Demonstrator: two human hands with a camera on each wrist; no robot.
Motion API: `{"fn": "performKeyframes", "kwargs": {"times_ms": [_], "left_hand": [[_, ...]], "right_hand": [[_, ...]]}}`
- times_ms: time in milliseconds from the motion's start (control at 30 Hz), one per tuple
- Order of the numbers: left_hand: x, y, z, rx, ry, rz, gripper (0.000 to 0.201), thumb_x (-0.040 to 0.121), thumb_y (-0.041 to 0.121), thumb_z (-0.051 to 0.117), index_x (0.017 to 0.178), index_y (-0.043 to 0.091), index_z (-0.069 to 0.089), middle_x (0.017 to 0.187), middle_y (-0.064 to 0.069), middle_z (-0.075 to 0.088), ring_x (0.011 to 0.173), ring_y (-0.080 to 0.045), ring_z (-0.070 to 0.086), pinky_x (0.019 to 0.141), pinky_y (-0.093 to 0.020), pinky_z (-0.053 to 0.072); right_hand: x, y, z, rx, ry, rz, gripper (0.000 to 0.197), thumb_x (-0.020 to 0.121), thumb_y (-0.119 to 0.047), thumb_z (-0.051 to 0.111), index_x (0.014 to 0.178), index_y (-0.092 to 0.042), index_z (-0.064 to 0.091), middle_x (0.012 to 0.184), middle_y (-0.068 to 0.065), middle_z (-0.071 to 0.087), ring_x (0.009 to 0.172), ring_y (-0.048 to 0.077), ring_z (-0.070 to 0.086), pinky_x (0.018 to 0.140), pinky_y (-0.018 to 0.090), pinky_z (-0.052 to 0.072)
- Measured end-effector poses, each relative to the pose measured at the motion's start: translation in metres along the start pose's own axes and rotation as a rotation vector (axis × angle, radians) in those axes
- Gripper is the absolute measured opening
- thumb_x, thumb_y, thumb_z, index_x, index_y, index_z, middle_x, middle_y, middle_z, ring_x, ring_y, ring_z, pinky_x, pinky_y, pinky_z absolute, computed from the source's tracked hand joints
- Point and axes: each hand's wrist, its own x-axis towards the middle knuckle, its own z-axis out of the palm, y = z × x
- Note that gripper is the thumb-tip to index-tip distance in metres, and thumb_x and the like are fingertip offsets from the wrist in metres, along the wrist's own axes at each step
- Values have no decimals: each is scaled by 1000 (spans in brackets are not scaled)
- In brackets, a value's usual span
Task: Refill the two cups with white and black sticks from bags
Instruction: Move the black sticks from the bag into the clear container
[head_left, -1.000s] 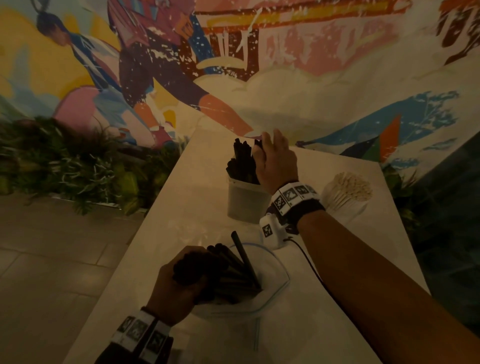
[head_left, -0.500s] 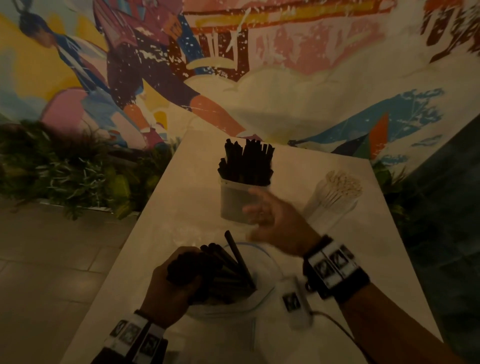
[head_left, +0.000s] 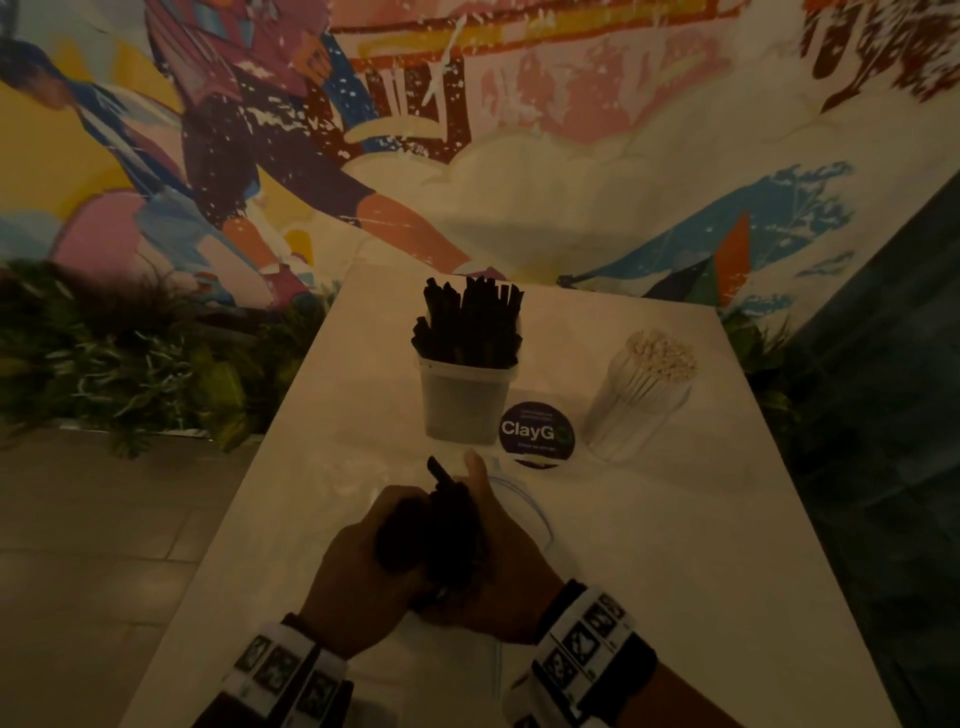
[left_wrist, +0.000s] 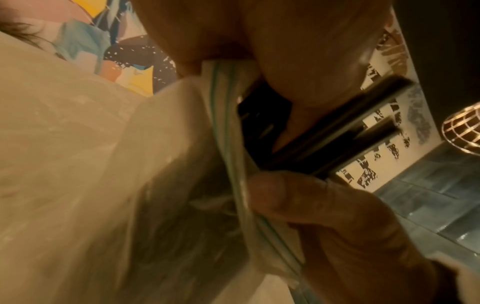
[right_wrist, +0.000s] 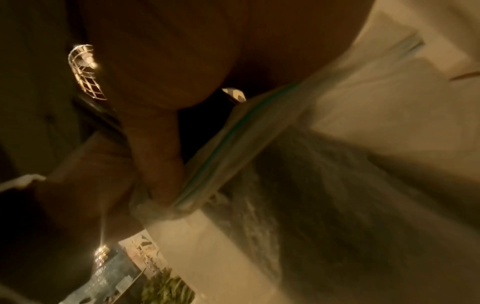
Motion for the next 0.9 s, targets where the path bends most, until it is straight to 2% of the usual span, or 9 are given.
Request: {"fn": "performKeyframes", "kwargs": {"times_ms": [100,233,333,400,467,633,700,800,900], "left_hand": [[0,2,-5,-31,-2,7,46,59,47,68,99,57,48,101,18,64,86,-4,66,76,-33,57],[-1,1,-7,-83,-57,-26,59,58,41,75,110,46,48,101,14,67,86,-7,68,75,-35,59],[-2,6,-4,-97,-114,14,71,59,42,77,119,55,40,111,26,62,96,-1,65,83,-22,55],[-1,6,-4,-118,-150,12,79,56,42,78,118,64,35,116,32,58,102,4,62,86,-14,51],[-2,2,-6,-144,-147,-11,84,51,47,83,119,62,38,116,28,60,102,3,62,86,-16,52],[-3,-1,-7,-178,-10,-37,62,40,53,81,95,66,56,98,14,70,96,-4,65,85,-26,54],[-4,-4,-7,-169,17,-56,51,46,50,73,90,70,55,97,16,69,94,-3,65,87,-28,54],[-5,-14,-11,-208,58,-46,49,52,50,73,95,65,56,103,28,65,99,-1,63,91,-26,52],[-6,-17,-11,-227,84,-50,43,51,51,75,91,61,60,97,24,68,93,-2,65,86,-24,53]], "right_hand": [[4,6,3,-8,198,112,101,66,-30,81,141,-44,15,138,-23,38,128,-1,42,106,23,38],[8,9,4,19,363,83,56,74,-32,75,118,-43,43,116,-11,56,108,-7,53,98,19,44],[11,4,6,-37,349,88,41,78,-58,62,112,-39,49,111,2,61,104,17,59,93,37,49],[13,4,9,-106,358,39,35,82,-50,60,112,-38,44,109,6,61,102,23,59,89,36,49],[15,3,9,-147,348,-3,34,84,-40,64,110,-40,43,108,2,60,99,14,55,86,27,45],[13,2,9,-135,262,40,63,63,-72,62,110,-39,38,105,-15,49,94,6,52,80,24,46],[13,-5,5,-118,275,73,65,57,-68,67,109,-39,39,103,-17,50,92,6,54,80,29,50],[12,-6,0,-100,323,82,68,59,-58,72,114,-32,42,103,-24,48,92,-1,52,79,17,47],[13,-2,-2,-101,384,16,53,66,-47,73,107,-22,49,101,-13,52,90,2,51,76,19,45]]}}
